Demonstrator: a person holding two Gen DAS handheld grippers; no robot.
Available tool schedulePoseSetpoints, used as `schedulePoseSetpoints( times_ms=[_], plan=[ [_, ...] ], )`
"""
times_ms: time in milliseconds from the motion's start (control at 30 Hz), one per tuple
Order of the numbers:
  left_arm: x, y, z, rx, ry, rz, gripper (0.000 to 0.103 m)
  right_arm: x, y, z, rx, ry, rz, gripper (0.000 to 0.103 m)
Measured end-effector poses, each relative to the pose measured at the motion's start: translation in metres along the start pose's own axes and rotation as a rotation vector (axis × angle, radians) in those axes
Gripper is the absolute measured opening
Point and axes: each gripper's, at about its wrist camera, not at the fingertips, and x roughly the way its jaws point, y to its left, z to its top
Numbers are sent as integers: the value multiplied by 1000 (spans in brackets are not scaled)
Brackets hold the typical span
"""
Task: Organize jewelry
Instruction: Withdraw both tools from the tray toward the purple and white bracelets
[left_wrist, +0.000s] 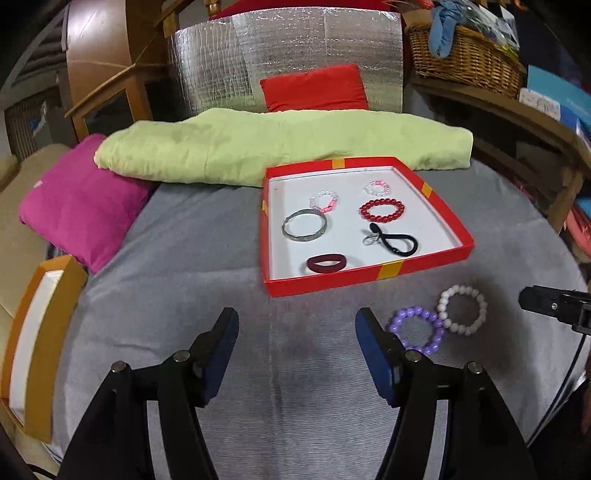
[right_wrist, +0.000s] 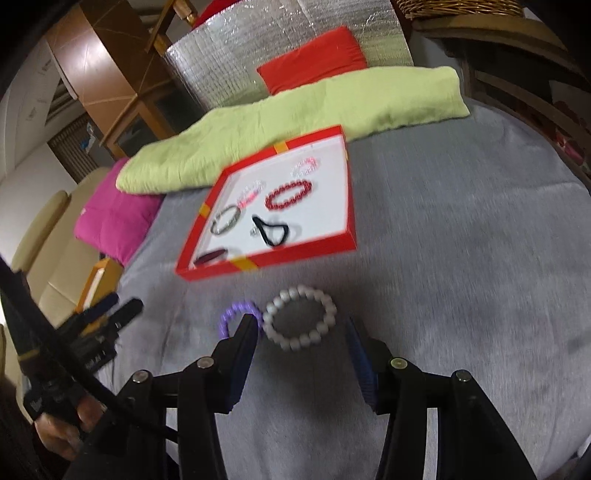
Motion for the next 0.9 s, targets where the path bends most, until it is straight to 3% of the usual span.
schedulePoseSetpoints(
  times_ms=[900],
  plan=[
    [27,-22,-6,58,82,-5,67,24,-20,0,90,99,-20,53]
  ],
)
